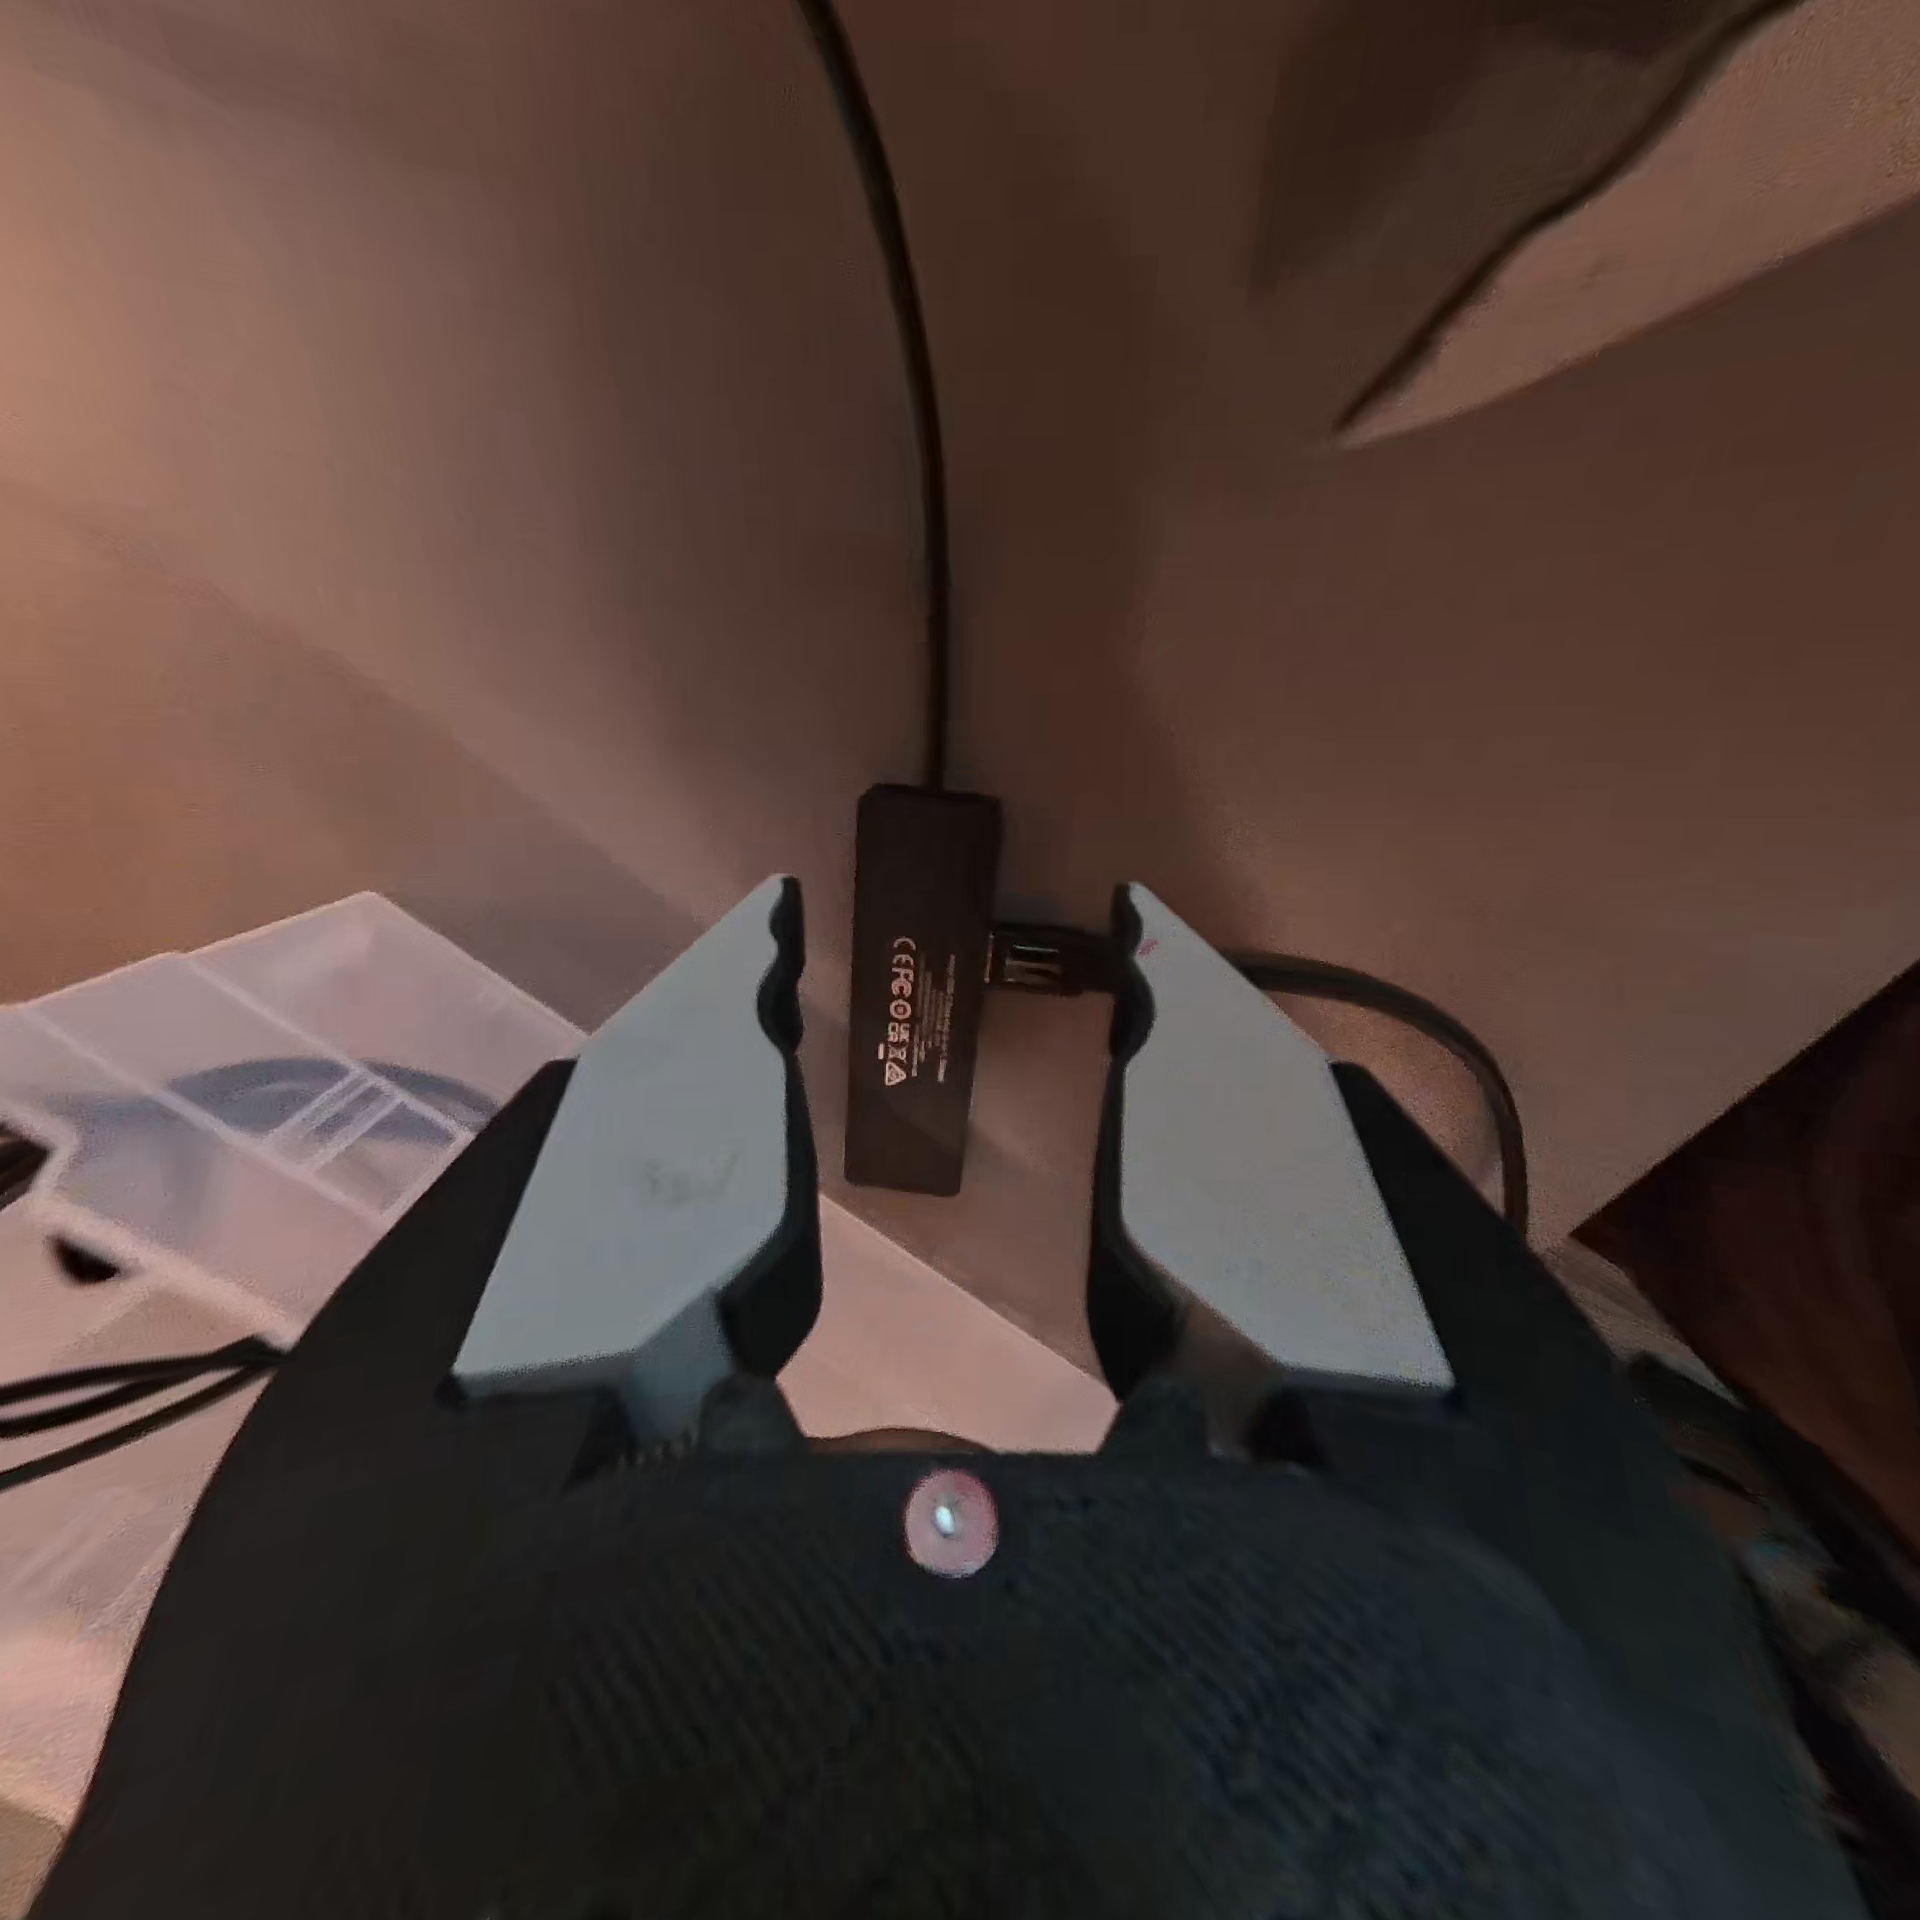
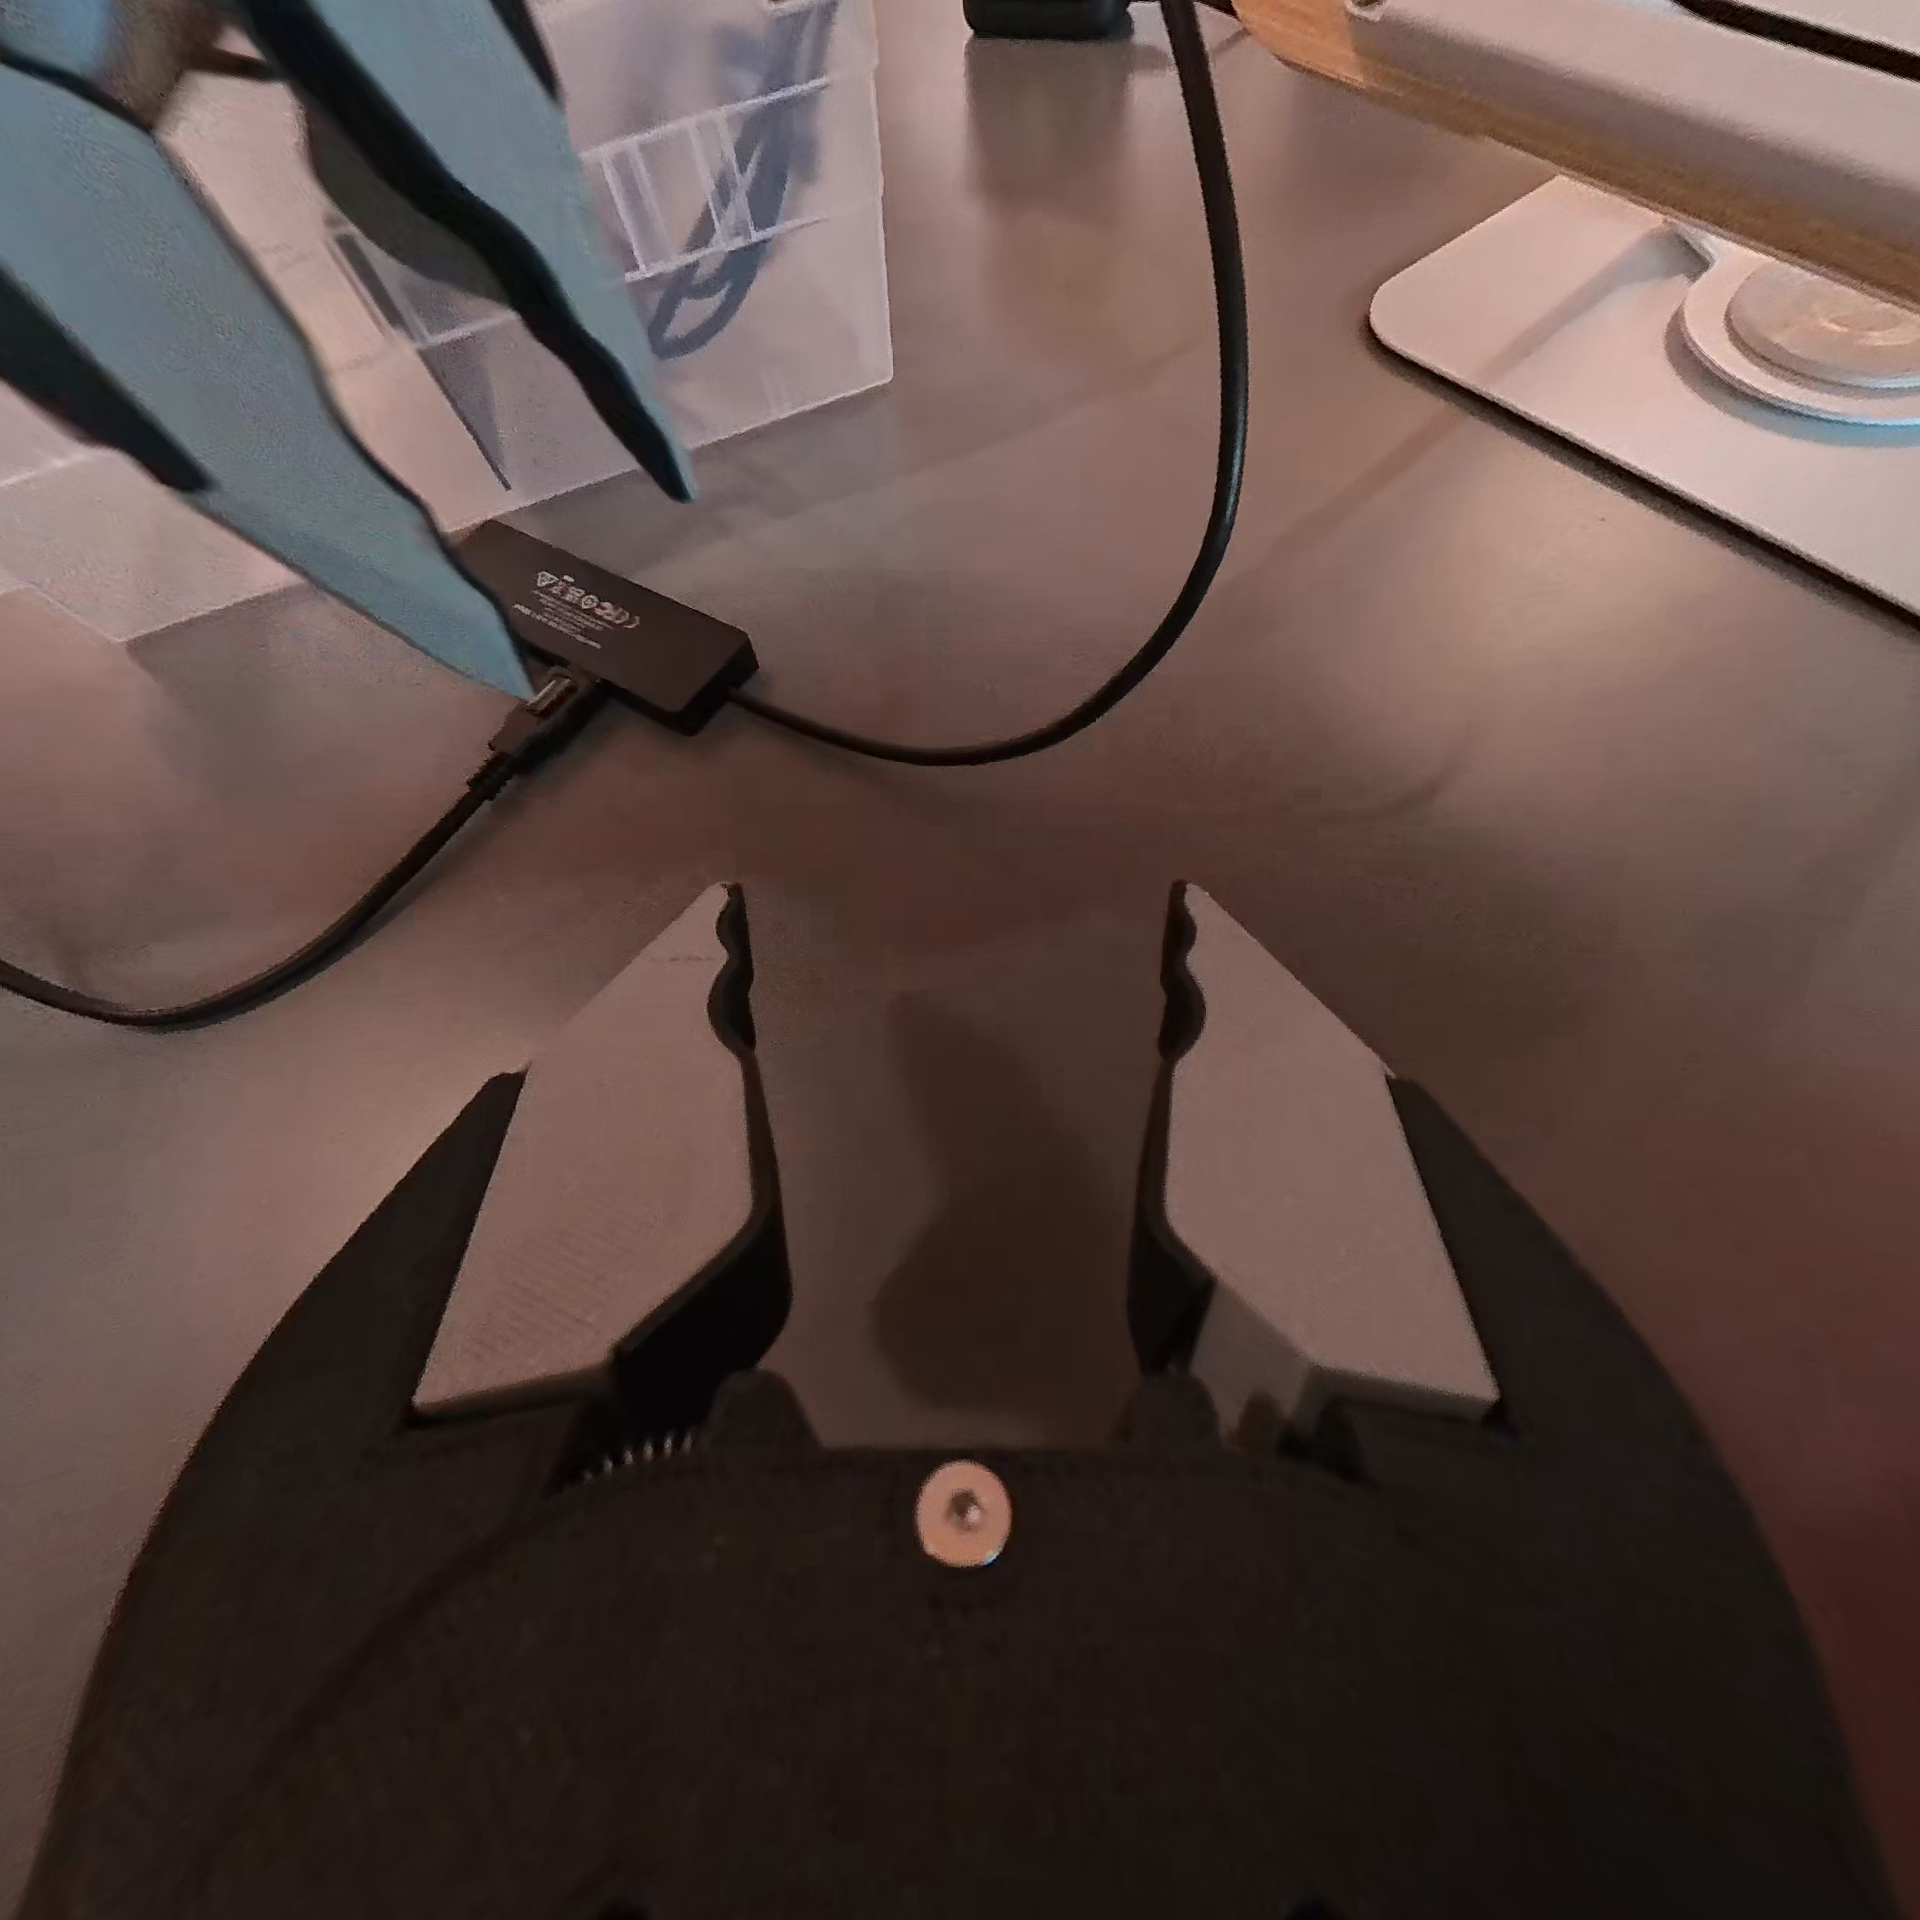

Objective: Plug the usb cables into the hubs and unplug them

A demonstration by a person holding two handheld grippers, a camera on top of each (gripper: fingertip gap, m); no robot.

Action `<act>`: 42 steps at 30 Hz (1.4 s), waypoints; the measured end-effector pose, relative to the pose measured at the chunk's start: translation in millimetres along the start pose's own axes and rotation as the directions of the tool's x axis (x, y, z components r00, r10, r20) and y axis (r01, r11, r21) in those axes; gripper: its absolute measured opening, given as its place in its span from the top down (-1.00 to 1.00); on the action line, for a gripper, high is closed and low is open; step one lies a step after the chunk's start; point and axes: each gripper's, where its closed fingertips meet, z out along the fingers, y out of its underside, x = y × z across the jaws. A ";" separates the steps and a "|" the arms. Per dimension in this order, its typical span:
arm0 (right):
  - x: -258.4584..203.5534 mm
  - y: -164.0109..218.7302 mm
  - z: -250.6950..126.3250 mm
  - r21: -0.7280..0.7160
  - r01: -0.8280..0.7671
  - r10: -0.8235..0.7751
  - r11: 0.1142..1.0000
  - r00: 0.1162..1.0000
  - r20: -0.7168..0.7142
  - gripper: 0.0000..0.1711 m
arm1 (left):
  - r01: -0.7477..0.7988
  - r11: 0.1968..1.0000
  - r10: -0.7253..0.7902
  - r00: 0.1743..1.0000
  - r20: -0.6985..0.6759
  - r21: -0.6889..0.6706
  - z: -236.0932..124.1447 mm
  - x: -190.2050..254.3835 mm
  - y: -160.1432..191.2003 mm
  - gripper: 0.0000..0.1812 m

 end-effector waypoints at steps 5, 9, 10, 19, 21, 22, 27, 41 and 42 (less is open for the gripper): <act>-1.4 -8.4 -6.4 0.040 -0.006 0.006 0.999 1.000 0.010 0.10 | 0.078 0.985 -0.086 0.995 -0.049 -0.154 34.6 -18.2 17.7 0.26; -1.1 -13.7 -10.5 0.064 -0.014 0.013 0.998 1.000 0.012 0.11 | 0.059 0.988 -0.063 0.998 -0.029 -0.145 33.4 -24.9 13.4 0.65; -1.3 -14.7 -11.5 0.069 -0.017 0.016 0.997 1.000 0.015 0.11 | 0.025 0.988 -0.031 0.999 -0.037 -0.151 33.1 -21.9 13.7 0.65; 9.2 -19.5 -17.5 0.108 -0.029 0.032 0.994 0.999 -0.024 0.13 | -0.064 0.964 0.017 0.983 0.181 0.258 -110.1 -48.1 -42.7 0.66; 11.9 -20.8 -19.1 0.120 -0.046 0.049 0.992 0.999 -0.024 0.14 | -0.070 0.915 -0.044 0.962 0.270 0.398 -186.7 -64.2 -52.8 0.66; 12.5 -21.1 -19.4 0.123 -0.056 0.059 0.991 0.998 -0.019 0.14 | -0.076 0.876 -0.087 0.947 0.310 0.476 -228.7 -71.2 -57.0 0.66; 14.3 -20.6 -19.5 0.127 -0.082 0.084 0.988 0.996 -0.008 0.14 | -0.162 0.577 -0.381 0.814 0.439 0.801 -453.6 -91.1 -56.8 0.65; 10.7 -20.2 -23.4 0.142 -0.052 0.056 0.989 0.998 -0.025 0.13 | -0.237 0.334 -0.402 0.840 0.366 0.912 -564.3 -18.2 -85.4 0.65; 8.8 -20.4 -24.8 0.148 -0.052 0.055 0.988 0.998 -0.018 0.12 | -0.227 0.321 -0.390 0.853 0.347 0.920 -558.4 -16.8 -93.1 0.65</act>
